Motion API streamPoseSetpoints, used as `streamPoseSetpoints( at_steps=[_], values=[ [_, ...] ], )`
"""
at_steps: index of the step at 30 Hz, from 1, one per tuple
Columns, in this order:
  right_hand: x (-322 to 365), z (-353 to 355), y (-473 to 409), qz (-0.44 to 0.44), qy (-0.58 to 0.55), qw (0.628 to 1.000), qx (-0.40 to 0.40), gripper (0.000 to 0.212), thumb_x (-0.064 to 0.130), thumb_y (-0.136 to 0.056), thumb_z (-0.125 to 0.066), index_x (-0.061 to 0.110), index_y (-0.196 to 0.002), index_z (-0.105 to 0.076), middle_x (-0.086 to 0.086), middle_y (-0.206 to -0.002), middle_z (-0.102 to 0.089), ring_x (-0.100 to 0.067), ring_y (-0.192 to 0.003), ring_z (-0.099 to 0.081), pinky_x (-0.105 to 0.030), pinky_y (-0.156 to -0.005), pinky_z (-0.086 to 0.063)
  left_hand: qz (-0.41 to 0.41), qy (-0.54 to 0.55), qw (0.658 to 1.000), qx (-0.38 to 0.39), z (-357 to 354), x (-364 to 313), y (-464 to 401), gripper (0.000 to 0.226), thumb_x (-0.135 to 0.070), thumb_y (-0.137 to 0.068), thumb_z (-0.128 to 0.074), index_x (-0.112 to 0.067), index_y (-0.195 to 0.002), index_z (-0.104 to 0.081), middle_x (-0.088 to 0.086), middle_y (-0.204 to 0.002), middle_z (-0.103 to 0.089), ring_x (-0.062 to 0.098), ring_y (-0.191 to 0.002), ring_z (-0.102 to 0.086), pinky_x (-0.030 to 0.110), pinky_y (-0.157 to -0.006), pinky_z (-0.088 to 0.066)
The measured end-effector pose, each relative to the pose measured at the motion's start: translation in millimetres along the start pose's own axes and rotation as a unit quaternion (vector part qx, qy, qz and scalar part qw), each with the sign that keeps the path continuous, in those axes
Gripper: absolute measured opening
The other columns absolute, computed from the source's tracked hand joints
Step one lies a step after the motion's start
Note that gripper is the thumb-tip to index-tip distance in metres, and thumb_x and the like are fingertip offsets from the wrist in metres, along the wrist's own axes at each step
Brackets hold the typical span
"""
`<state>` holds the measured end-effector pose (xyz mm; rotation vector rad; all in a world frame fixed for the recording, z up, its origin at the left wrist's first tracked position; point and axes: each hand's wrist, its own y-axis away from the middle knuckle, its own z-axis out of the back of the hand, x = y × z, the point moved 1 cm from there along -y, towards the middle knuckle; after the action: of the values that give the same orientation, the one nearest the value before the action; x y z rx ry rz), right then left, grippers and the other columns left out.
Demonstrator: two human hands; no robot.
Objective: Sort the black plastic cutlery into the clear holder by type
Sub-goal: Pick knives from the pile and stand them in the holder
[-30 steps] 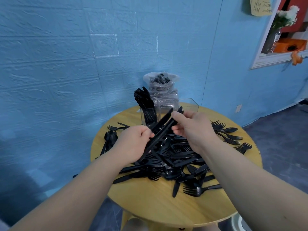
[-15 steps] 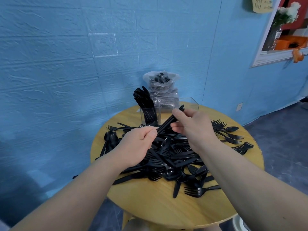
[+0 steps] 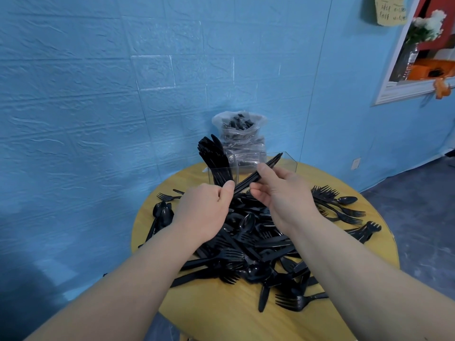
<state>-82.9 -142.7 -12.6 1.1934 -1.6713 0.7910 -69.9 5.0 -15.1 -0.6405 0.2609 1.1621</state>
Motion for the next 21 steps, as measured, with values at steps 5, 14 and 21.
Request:
streamPoseSetpoints(
  at_steps=[5,14,21],
  values=[
    [16,-7,-17,0.061,0.064,0.996,0.001,0.01,0.013,-0.091,-0.062,0.007,-0.084,-0.06,-0.001,-0.068,-0.061,-0.011,-0.056,-0.06,-0.024,-0.063,-0.055,-0.011,0.017,1.0,0.001,0,9,-23,0.055,-0.044,-0.1,-0.027,-0.013,-0.062,-0.052,-0.002,-0.06,-0.054,0.018,-0.06,-0.051,0.033,-0.063,-0.04],
    [50,-14,-80,0.308,0.292,0.906,0.0,0.006,0.018,-0.09,-0.061,0.021,-0.095,-0.059,0.006,-0.078,-0.065,-0.011,-0.066,-0.066,-0.04,-0.077,-0.057,-0.003,-0.155,0.988,0.019,-11,63,-62,0.043,-0.032,-0.1,-0.034,-0.037,-0.142,-0.039,-0.006,-0.149,-0.034,0.023,-0.132,-0.025,0.038,-0.104,-0.03],
    [10,-24,-115,0.335,0.447,0.825,0.09,0.009,0.028,-0.09,-0.061,0.024,-0.098,-0.061,0.007,-0.09,-0.068,-0.016,-0.083,-0.063,-0.044,-0.084,-0.051,-0.016,-0.162,0.986,0.036,-29,78,-74,0.049,-0.036,-0.097,-0.039,-0.035,-0.146,-0.032,-0.011,-0.15,-0.032,0.023,-0.131,-0.025,0.039,-0.108,-0.029]
  ],
)
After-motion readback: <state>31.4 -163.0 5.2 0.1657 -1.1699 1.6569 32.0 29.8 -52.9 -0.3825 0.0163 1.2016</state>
